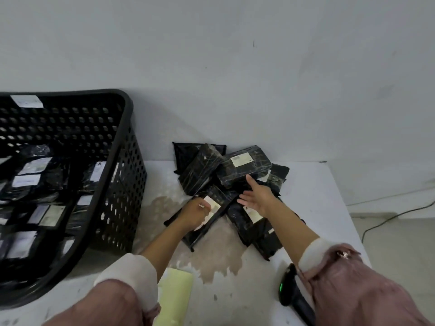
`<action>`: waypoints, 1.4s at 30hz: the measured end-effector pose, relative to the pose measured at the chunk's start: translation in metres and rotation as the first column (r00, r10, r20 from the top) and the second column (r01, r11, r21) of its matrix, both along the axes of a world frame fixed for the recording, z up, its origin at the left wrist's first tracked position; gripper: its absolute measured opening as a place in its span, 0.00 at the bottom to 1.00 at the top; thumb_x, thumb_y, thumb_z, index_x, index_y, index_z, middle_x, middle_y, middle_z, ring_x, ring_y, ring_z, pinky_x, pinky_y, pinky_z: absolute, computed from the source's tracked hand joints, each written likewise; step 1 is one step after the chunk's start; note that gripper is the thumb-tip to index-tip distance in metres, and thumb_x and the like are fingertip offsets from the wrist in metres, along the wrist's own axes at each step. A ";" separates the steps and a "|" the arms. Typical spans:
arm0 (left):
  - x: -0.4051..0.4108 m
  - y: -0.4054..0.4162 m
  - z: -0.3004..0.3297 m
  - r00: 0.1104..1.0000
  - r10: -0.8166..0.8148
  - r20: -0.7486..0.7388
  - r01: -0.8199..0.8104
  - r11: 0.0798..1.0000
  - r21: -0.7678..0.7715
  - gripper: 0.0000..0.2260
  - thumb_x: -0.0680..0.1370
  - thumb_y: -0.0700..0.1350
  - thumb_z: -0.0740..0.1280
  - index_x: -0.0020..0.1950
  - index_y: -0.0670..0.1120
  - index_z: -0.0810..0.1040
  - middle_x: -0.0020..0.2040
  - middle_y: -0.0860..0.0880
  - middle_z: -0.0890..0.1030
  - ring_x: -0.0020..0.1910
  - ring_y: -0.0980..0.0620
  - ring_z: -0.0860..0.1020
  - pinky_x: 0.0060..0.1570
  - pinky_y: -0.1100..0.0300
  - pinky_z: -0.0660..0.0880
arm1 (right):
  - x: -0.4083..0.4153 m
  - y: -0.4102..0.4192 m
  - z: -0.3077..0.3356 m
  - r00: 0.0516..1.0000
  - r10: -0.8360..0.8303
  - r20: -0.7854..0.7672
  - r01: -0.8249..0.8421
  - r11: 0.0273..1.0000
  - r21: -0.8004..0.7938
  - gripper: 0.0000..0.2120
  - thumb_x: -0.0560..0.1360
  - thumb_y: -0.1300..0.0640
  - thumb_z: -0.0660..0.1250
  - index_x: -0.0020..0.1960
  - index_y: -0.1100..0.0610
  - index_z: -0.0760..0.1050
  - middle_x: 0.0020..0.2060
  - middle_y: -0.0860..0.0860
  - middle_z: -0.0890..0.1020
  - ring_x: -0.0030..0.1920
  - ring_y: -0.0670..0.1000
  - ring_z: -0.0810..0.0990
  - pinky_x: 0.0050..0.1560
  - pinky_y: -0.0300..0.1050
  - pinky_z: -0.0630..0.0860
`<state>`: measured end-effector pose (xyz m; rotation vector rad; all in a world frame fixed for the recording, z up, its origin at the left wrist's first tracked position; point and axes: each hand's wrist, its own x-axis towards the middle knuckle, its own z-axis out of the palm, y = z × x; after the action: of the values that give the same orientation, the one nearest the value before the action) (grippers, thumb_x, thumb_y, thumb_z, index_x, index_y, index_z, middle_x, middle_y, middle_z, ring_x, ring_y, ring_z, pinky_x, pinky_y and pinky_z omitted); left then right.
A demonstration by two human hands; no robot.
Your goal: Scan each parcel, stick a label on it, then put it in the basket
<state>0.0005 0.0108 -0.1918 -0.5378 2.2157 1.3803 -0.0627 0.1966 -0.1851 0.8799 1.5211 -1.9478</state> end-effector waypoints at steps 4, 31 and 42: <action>-0.004 -0.004 -0.006 0.999 0.022 0.037 -0.023 1.000 0.021 0.04 0.81 0.41 0.60 0.49 0.42 0.73 0.45 0.44 0.76 0.33 0.53 0.72 0.32 0.65 0.68 | -0.028 -0.014 -0.002 0.997 -0.050 0.054 0.054 0.996 -0.069 0.31 0.76 0.50 0.69 0.73 0.59 0.63 0.71 0.62 0.67 0.67 0.60 0.72 0.47 0.52 0.80; 0.072 0.008 0.039 0.948 0.188 -0.258 -0.168 0.981 0.096 0.17 0.80 0.60 0.54 0.55 0.51 0.75 0.51 0.52 0.79 0.54 0.51 0.76 0.52 0.61 0.71 | 0.122 0.021 0.042 0.545 0.784 -0.297 -0.500 0.588 0.636 0.09 0.76 0.51 0.67 0.52 0.51 0.82 0.48 0.50 0.83 0.49 0.51 0.80 0.51 0.44 0.74; 0.131 -0.001 0.008 0.975 0.197 -0.103 -0.175 0.966 0.190 0.24 0.78 0.64 0.56 0.60 0.47 0.75 0.54 0.45 0.82 0.52 0.46 0.81 0.58 0.46 0.76 | 0.187 0.069 0.000 0.701 0.617 -0.359 -0.156 0.623 0.767 0.34 0.77 0.40 0.60 0.78 0.50 0.54 0.73 0.47 0.64 0.74 0.49 0.59 0.72 0.47 0.58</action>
<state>0.1318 0.0093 -0.1841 -0.6251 2.1482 1.7339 0.1238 0.2654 -0.1848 0.0490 2.6608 -1.3178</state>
